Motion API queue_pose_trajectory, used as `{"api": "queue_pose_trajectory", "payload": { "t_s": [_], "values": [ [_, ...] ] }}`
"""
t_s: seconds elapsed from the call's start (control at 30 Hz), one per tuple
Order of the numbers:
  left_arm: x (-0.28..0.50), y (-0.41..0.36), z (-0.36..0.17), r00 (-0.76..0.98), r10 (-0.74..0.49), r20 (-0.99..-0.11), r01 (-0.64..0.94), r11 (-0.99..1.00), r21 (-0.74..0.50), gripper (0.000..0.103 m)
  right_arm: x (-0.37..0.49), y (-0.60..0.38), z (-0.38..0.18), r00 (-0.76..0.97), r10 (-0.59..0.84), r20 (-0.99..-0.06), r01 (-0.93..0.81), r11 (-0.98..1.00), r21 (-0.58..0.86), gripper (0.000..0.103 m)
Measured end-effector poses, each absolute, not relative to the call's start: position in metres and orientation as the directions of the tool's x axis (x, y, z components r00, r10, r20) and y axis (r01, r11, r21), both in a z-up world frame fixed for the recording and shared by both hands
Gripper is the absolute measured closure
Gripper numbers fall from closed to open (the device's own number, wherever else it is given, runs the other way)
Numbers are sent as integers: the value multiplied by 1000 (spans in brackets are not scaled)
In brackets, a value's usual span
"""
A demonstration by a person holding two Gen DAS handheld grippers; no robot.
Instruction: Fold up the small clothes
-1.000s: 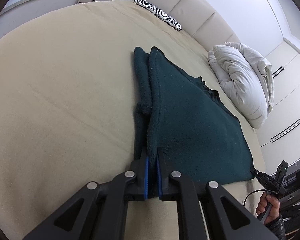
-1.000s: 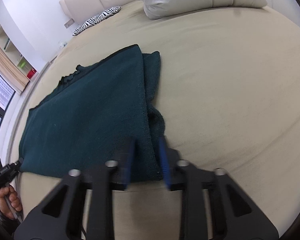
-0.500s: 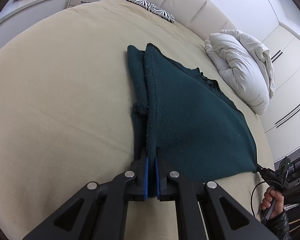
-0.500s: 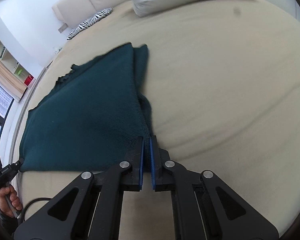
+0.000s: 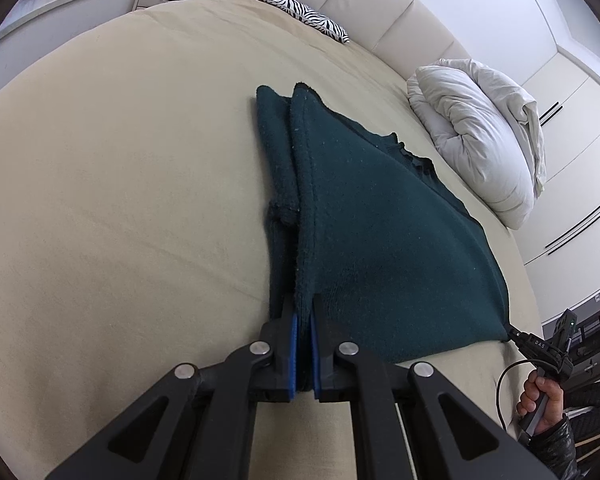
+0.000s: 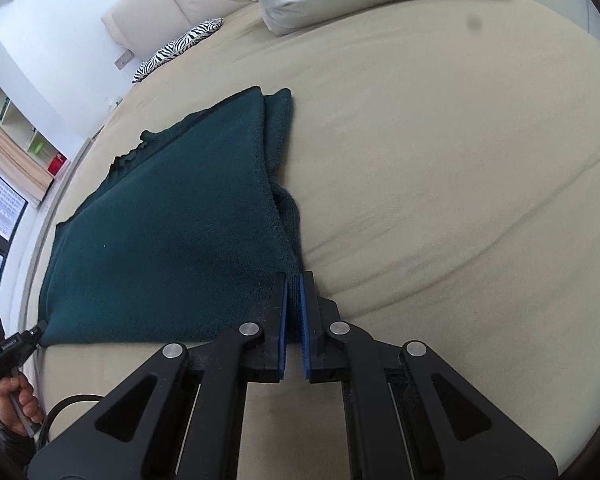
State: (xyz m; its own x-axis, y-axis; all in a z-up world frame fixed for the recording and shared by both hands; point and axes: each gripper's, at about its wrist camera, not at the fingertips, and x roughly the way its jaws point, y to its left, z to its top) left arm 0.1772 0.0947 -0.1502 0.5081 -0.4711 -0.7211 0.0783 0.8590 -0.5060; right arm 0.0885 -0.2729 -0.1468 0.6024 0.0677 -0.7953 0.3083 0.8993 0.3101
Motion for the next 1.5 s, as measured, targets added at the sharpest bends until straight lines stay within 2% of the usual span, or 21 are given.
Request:
{"api": "queue_pose_trajectory", "payload": {
  "t_s": [0.13,0.67,0.87,1.0,1.1,1.17,1.2,1.33,1.5],
  "values": [
    [172,96,-150,520,-473,-711,78,855,-512,97,89,-277,-152,603,82,-793,321,886,335,99],
    [162,101,-154,546,-468,-695,48,845,-532,97,92,-260,-143,585,22,-811,291,928,235,98],
    [164,99,-148,539,-479,-693,53,840,-540,94,93,-266,-148,578,47,-815,289,922,259,96],
    [160,102,-131,575,-431,-695,33,861,-507,78,85,-272,-143,565,71,-822,321,898,299,85],
    [162,99,-109,614,-396,-682,52,883,-467,77,77,-277,-130,572,62,-818,350,884,311,84],
    [169,93,-95,638,-390,-664,74,889,-451,69,76,-278,-114,600,43,-799,347,886,308,83],
    [176,87,-89,646,-395,-653,92,890,-447,62,79,-278,-102,625,42,-779,336,887,317,81],
    [211,51,-80,662,-397,-635,153,902,-405,60,112,-262,-79,673,139,-727,246,885,396,81],
    [265,-7,-87,659,-377,-651,215,923,-318,60,189,-198,-91,635,360,-684,44,867,497,81]
  ]
}}
